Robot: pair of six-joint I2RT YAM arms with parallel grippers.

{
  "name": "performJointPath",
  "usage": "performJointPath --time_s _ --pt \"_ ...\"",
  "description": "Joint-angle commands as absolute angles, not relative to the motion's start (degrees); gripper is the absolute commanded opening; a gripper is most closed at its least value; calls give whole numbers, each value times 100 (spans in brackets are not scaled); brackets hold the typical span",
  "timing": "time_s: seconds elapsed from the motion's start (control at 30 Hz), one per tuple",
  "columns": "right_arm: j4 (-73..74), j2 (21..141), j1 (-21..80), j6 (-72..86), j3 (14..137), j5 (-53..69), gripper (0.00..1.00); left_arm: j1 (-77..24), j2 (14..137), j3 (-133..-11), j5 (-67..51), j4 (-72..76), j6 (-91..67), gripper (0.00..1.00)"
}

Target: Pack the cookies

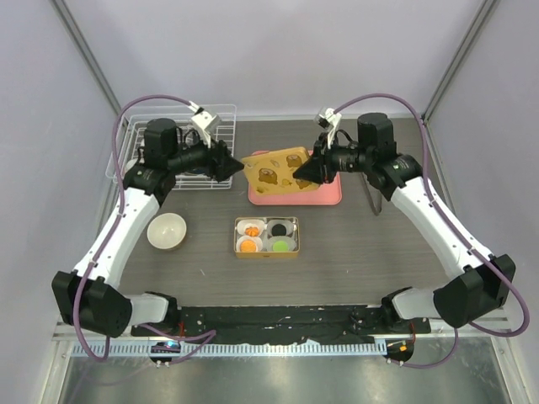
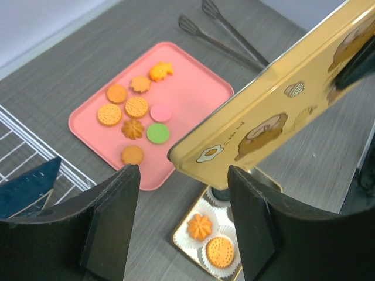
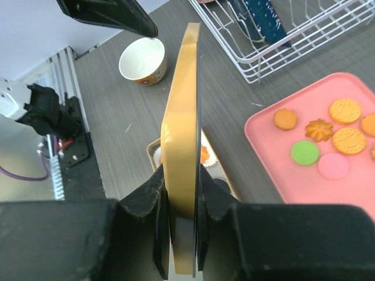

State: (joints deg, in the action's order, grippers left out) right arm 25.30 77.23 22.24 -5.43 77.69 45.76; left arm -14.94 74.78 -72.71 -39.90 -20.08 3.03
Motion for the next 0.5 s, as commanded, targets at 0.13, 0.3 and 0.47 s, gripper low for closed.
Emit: performJointPath --time_s 0.13,0.3,0.47 --pt "1135 7199 2136 993 6936 4535 2 -1283 6926 -6777 -3911 -756 -518 66" --pt "704 7023 2039 1546 6575 4570 2 -1204 6759 -6461 -3823 -580 -720 65" --pt "203 7040 1873 2108 6302 4710 1 -1195 6601 -6004 -3797 -422 -844 66"
